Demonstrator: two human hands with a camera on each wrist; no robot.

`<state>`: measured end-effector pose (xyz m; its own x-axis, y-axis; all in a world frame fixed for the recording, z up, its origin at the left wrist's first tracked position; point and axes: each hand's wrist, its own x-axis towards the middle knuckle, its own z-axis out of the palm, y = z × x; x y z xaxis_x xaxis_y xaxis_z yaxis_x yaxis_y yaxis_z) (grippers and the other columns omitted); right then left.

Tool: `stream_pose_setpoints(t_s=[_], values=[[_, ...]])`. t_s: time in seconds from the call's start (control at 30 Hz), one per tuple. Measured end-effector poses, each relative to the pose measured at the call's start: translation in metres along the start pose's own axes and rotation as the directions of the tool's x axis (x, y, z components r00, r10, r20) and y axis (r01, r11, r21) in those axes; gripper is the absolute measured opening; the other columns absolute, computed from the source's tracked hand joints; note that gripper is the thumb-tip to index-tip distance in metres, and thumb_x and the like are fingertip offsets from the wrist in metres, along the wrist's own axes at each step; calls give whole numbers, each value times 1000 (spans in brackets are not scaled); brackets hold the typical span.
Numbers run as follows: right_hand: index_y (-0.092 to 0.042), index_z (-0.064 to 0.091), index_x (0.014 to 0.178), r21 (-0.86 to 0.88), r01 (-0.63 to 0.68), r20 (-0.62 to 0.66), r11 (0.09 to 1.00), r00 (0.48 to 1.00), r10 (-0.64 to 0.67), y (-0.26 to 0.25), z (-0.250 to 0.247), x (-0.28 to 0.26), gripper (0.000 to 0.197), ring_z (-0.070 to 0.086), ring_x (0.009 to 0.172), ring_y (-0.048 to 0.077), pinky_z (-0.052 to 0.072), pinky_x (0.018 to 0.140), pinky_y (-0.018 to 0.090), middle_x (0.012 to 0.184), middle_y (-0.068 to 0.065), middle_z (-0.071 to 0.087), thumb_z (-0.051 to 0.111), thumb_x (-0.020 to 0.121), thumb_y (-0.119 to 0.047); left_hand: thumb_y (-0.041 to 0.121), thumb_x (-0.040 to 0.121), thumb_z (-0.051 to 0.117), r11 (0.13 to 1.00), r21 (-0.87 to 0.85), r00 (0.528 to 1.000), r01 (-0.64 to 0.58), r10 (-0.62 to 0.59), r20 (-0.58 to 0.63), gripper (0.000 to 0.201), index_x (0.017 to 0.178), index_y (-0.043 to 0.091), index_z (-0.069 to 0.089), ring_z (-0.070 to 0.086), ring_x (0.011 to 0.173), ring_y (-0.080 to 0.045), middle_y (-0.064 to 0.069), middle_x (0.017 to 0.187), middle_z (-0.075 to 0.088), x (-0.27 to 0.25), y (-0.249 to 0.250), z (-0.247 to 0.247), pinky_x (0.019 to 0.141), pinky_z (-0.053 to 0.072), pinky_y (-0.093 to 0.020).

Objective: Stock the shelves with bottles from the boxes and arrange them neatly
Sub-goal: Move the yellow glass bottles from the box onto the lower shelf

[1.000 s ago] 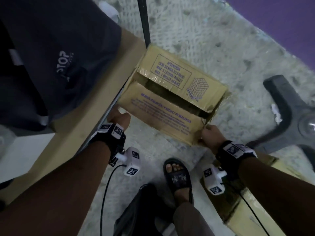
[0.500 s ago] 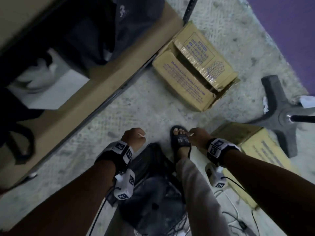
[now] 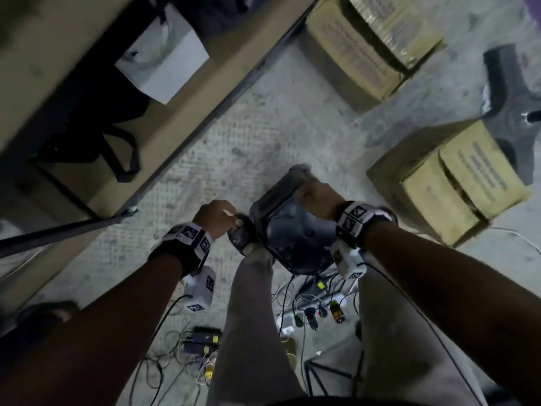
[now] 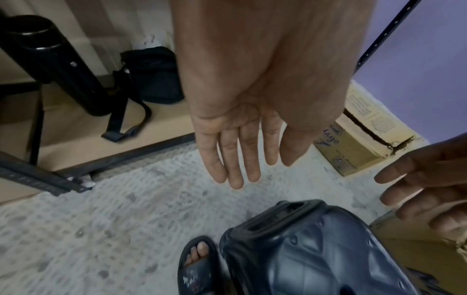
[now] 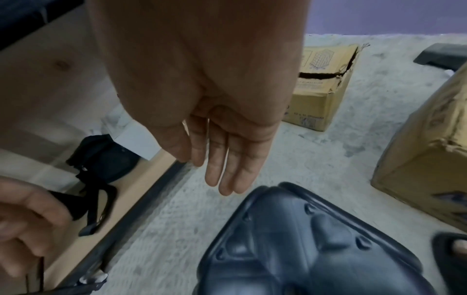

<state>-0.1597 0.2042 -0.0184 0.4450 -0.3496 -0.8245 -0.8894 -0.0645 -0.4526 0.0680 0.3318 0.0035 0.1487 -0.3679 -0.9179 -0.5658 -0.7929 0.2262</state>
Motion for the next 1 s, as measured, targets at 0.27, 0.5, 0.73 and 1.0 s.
stream_pose_setpoints(t_s=[0.27,0.5,0.73,1.0], values=[[-3,71,90,348,-154,-42,925,983,180,177,11,-30,19,62,87,27,48,84,39,95,15,69,53,93,-9,12,96,51,976,199,992,-84,63,110,19,103,5,66,60,102,-38,-17,113,64,39,90,114,79,47,-37],[-5,60,82,939,-212,33,270,839,543,400,-11,-93,24,58,69,30,52,59,30,79,20,58,44,100,-5,10,92,48,805,467,930,-366,300,211,20,91,16,67,59,80,-32,-13,86,62,117,251,241,69,42,-33],[-4,59,105,922,269,20,-277,683,730,529,-27,-109,15,69,83,29,58,76,35,92,12,63,52,94,1,8,89,50,609,508,733,-609,677,67,23,103,8,68,60,100,-34,-17,103,67,174,395,323,78,53,-41],[-13,46,134,649,456,-69,-608,832,550,552,-45,-81,47,57,121,26,45,104,41,131,4,55,32,94,6,11,76,56,53,874,633,-483,711,307,35,110,10,59,31,130,-36,-16,130,41,204,431,350,98,37,-51]])
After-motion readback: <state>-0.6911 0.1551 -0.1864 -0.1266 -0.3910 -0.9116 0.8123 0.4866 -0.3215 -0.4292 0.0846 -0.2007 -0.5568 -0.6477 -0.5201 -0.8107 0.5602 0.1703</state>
